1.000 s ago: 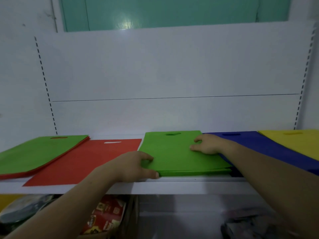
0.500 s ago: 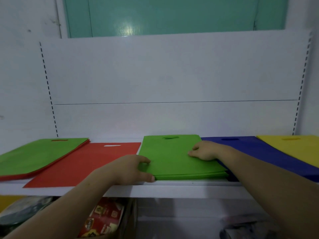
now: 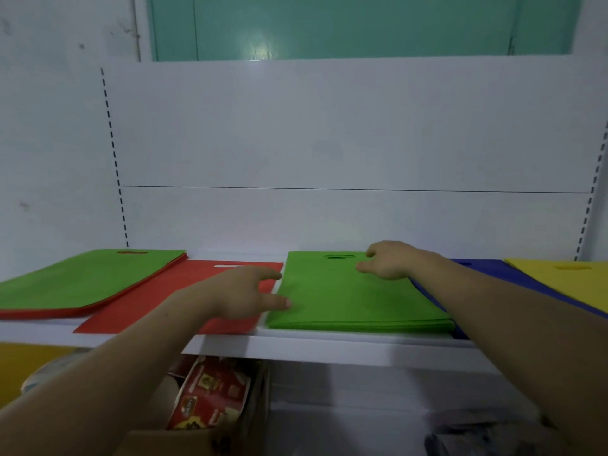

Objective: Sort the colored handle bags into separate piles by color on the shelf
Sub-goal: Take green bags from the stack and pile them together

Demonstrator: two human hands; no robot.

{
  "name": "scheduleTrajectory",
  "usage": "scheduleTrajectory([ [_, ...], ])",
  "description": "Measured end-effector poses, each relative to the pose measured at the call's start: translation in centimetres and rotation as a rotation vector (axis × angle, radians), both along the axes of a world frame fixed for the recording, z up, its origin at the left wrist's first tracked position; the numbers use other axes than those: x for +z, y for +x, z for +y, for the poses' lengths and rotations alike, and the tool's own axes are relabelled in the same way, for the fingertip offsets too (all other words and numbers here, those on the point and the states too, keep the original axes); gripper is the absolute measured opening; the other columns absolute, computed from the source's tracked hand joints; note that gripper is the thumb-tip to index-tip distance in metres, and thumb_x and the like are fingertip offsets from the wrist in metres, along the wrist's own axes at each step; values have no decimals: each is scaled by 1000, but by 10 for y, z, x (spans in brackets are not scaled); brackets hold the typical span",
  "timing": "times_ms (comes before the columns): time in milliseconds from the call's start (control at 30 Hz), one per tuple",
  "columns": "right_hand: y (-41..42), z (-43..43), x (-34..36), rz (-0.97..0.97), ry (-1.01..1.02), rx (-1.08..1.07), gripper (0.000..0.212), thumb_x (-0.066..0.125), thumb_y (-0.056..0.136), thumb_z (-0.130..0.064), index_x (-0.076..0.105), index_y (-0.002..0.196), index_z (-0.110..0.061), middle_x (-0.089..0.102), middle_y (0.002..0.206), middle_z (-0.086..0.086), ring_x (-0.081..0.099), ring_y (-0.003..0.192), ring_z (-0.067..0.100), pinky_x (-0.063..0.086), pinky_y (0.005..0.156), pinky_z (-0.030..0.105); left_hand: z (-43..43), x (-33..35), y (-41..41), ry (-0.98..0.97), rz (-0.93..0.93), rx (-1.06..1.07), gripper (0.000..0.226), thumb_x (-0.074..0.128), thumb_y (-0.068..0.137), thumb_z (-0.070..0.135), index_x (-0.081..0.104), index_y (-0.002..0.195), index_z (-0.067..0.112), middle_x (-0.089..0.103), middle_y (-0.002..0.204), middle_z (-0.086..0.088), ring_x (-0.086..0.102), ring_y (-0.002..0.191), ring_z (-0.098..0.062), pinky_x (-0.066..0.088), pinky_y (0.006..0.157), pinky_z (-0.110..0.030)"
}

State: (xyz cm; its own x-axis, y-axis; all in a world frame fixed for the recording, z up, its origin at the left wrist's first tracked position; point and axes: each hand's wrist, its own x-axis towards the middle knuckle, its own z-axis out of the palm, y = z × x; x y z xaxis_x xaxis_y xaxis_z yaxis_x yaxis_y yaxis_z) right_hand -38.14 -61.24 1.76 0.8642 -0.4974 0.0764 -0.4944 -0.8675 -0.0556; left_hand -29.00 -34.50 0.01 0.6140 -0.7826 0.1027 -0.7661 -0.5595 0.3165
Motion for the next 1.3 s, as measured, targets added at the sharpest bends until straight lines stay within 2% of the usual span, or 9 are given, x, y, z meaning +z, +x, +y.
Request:
scheduleTrajectory([
  [200,30,59,9,-108,26,21,68,45,94,-55,33,146,-13,33,152,8,35,136,26,31,107,34,56,4,36,-48,-27,32,70,62,82,54,36,143,30,38,149,-2,39,133,-19,30,105,-26],
  [400,99,166,9,-207,70,61,68,48,92,-55,34,146,-16,37,150,6,37,135,24,33,105,32,161,6,92,-115,-26,103,69,63,85,46,34,144,26,34,151,0,37,134,-19,29,105,-26],
  [733,221,301,-18,-174,93,158,67,49,91,-56,37,144,-15,39,149,8,38,135,25,34,105,31,304,-9,183,-153,-59,274,68,62,85,48,36,144,24,34,151,0,33,137,-19,26,109,-30],
  [1133,344,304,-27,-31,70,123,71,38,95,-57,43,136,1,43,143,19,44,128,31,39,98,30,315,-22,288,-131,-3,358,65,59,86,49,39,142,24,36,150,-1,35,136,-19,27,108,-29],
  [1233,362,298,-28,-6,64,86,74,34,95,-60,39,139,-2,39,145,19,41,130,33,36,101,33,313,-21,310,-55,29,352,72,61,84,52,35,145,24,29,153,1,30,139,-18,24,110,-27],
  [1300,366,298,-31,33,61,71,69,32,97,-57,47,133,0,44,139,20,45,125,33,38,98,32,312,-20,320,31,83,338,81,62,82,55,28,148,22,18,157,1,22,142,-18,19,112,-28],
])
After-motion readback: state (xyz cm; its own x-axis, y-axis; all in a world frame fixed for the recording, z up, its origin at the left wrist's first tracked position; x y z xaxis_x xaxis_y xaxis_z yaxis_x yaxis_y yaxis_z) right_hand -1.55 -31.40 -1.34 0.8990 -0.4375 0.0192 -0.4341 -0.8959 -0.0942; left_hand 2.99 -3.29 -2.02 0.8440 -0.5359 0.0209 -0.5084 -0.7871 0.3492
